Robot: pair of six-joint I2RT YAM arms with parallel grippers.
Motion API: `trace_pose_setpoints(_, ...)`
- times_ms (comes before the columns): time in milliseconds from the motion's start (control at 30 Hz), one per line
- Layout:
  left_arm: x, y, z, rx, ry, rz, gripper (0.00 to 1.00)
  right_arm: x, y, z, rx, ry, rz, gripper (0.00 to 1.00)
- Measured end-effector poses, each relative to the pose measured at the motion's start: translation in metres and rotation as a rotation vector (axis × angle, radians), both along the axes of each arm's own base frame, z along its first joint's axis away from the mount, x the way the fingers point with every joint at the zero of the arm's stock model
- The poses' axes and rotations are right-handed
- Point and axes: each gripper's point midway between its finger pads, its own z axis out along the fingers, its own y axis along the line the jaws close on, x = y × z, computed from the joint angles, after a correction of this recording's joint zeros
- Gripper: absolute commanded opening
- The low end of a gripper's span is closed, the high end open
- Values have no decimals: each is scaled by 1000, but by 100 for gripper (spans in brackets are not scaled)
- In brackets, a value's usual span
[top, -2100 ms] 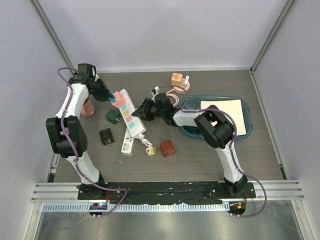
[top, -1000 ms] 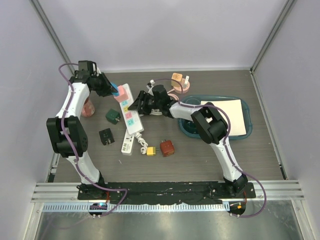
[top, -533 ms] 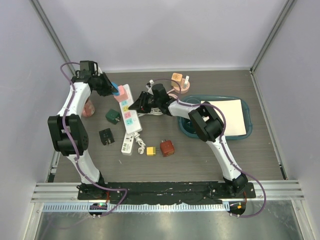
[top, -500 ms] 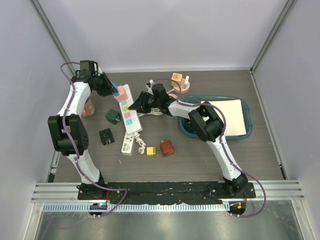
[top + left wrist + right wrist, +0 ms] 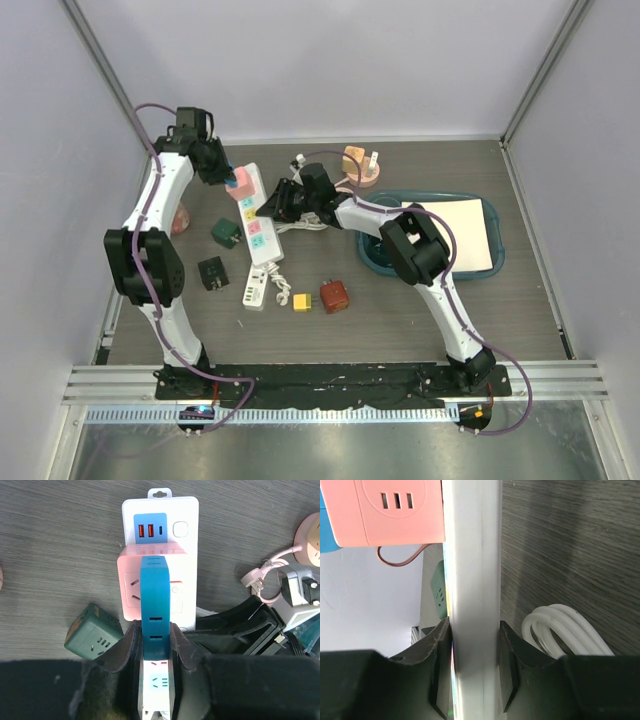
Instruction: Pull the plug off the socket
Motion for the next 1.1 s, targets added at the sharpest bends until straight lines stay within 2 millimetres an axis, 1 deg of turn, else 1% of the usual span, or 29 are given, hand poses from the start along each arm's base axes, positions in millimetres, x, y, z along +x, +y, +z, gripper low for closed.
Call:
trace_pose_setpoints(133, 0, -1, -4, 10, 5, 5, 0, 0, -2, -2, -17, 5, -10, 1)
trace_pose_setpoints(333, 1, 0, -16, 9, 11, 18, 0, 0, -5, -8, -44, 25, -29, 1)
trace_pose_setpoints(467, 4, -4, -14, -22, 0, 23, 0, 2, -7, -7, -52, 29, -44, 1)
trace_pose_setpoints(700, 6, -4, -8, -20, 0, 28, 0, 6, -9, -2, -56, 9, -62, 1)
trace_pose_setpoints(767, 7, -4, -10, -18, 0, 29, 0, 6, -9, -3, -58, 9, -66, 1)
trace_pose_setpoints(933, 8, -5, -23, -10, 0, 45, 0, 7, -13, -9, -84, 35, -93, 1)
trace_pose_setpoints(1100, 11, -9, -23, -49, -11, 55, 0, 8, -16, -10, -95, 45, -111, 1)
